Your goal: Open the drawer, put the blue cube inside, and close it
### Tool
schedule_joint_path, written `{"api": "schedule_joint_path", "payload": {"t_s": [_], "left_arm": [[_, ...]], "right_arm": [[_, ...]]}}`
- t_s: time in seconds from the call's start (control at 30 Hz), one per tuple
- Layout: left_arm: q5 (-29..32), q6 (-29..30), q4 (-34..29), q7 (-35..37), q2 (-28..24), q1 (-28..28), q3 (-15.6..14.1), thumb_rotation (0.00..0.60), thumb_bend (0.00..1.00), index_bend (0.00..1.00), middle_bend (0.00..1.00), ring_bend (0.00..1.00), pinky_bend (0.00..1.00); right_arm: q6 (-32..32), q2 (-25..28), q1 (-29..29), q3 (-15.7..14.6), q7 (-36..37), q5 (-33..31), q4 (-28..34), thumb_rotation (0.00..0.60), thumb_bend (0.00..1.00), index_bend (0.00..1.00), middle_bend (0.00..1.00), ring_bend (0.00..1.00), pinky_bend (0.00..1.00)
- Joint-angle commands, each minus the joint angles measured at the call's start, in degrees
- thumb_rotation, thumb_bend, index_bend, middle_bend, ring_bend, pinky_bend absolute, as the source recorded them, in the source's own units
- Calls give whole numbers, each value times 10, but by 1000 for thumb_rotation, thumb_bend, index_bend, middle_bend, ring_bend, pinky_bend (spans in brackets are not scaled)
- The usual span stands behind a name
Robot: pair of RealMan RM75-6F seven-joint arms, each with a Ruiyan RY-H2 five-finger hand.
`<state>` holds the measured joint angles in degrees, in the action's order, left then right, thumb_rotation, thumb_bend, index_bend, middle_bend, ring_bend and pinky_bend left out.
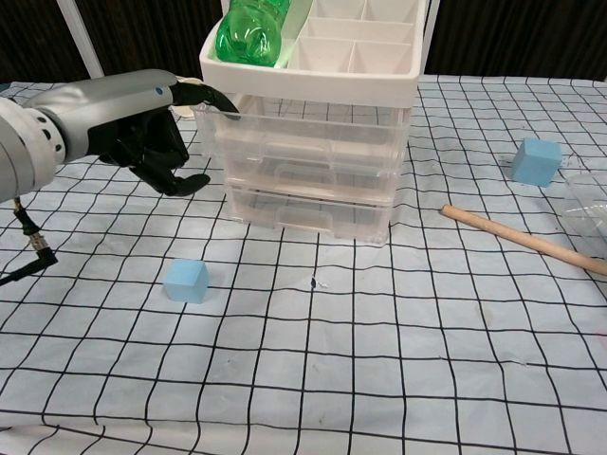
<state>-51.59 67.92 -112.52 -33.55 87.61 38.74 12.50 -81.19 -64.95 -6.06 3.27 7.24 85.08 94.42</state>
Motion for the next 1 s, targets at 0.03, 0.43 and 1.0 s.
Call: {"api": "schedule_joint_path", "payload": {"t_s": [0.03,0.43,1.0], "left_arm": [[8,0,-3,-2,3,6,3,600,385,241,1000,1000,956],[-21,15,-40,18,-26,-7,-23,600,389,373,1000,1000,959],[-86,25,-72,75,-63,-36,-51,600,193,92,1000,1000,959]], "right_arm": [[0,0,0,0,0,0,0,600,184,0,0,0,187],[0,1,1,0,2,-1,1,600,185,0,0,0,187],[0,1,1,3,1,-4,0,600,185,0,0,0,187]]}}
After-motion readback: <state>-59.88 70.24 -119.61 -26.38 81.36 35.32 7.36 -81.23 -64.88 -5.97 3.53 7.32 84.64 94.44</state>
